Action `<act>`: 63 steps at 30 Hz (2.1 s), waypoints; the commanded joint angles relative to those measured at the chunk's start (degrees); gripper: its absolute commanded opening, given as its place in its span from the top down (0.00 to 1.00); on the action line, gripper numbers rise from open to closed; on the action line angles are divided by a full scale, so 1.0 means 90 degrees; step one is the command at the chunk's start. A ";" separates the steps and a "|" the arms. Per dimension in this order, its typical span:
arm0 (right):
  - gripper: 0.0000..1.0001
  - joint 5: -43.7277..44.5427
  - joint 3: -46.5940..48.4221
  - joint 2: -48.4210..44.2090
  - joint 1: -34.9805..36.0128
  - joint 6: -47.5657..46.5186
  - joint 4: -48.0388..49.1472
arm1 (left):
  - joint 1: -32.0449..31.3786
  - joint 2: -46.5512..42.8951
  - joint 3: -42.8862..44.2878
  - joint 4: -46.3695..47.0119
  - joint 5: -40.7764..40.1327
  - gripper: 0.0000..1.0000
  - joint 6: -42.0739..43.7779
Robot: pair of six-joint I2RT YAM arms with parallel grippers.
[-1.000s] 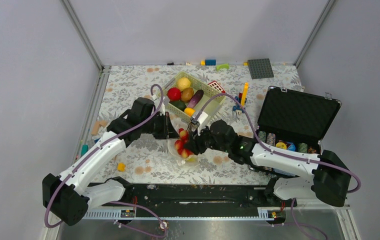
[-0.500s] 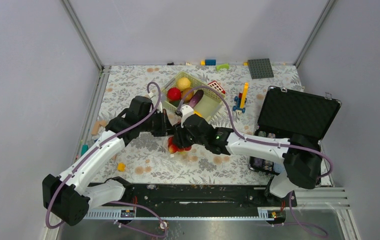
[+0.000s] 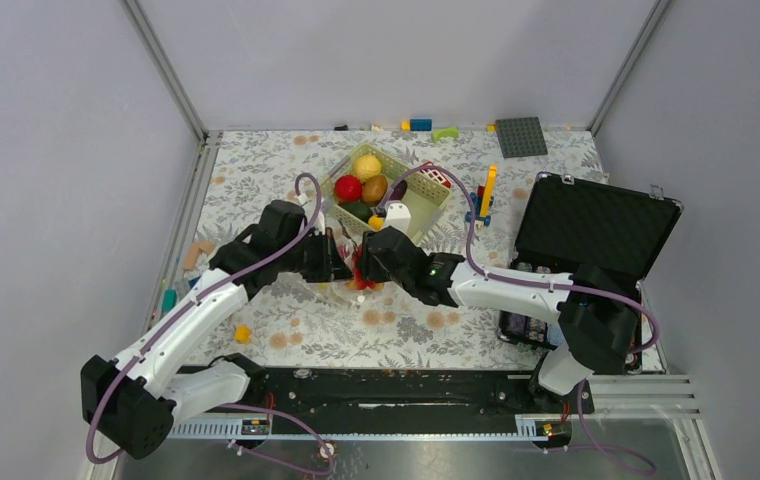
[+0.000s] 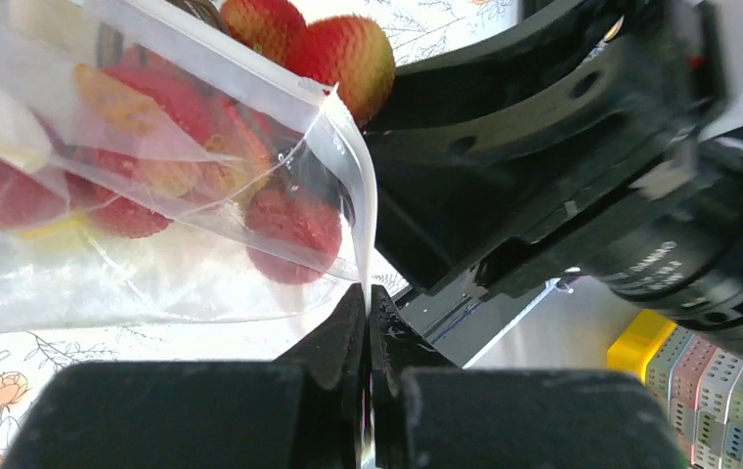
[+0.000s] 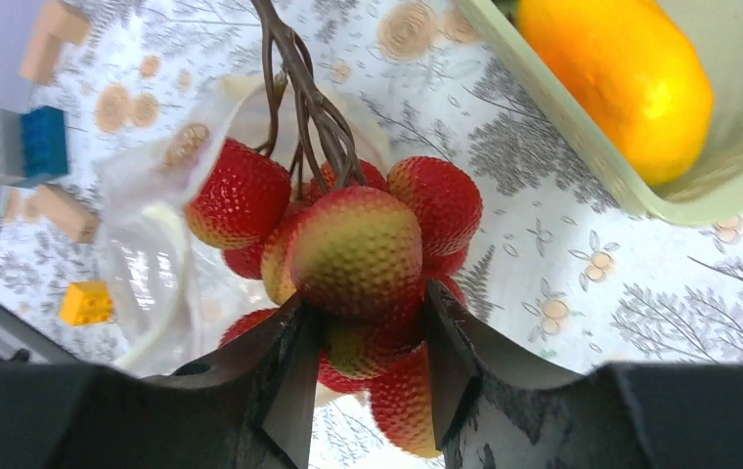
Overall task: Place the food in the zip-top bag and seal the zipper
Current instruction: Place the fake fruit in the zipper food storage bag.
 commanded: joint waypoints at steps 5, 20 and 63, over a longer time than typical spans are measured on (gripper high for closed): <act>1.00 -0.1642 -0.0483 -0.0698 -0.0044 -0.0077 0.1974 | -0.0026 -0.0292 -0.0117 -0.0097 -0.0347 1.00 -0.0213; 1.00 -0.1230 -0.1514 -0.2374 -0.0035 -0.0212 0.1932 | -0.0321 0.0031 0.0144 0.1598 0.1335 1.00 -0.0799; 1.00 -0.1751 -0.0713 -0.0947 0.0058 0.1942 0.1007 | -0.0962 -0.0388 -0.0769 0.0162 -0.1686 0.24 -0.0448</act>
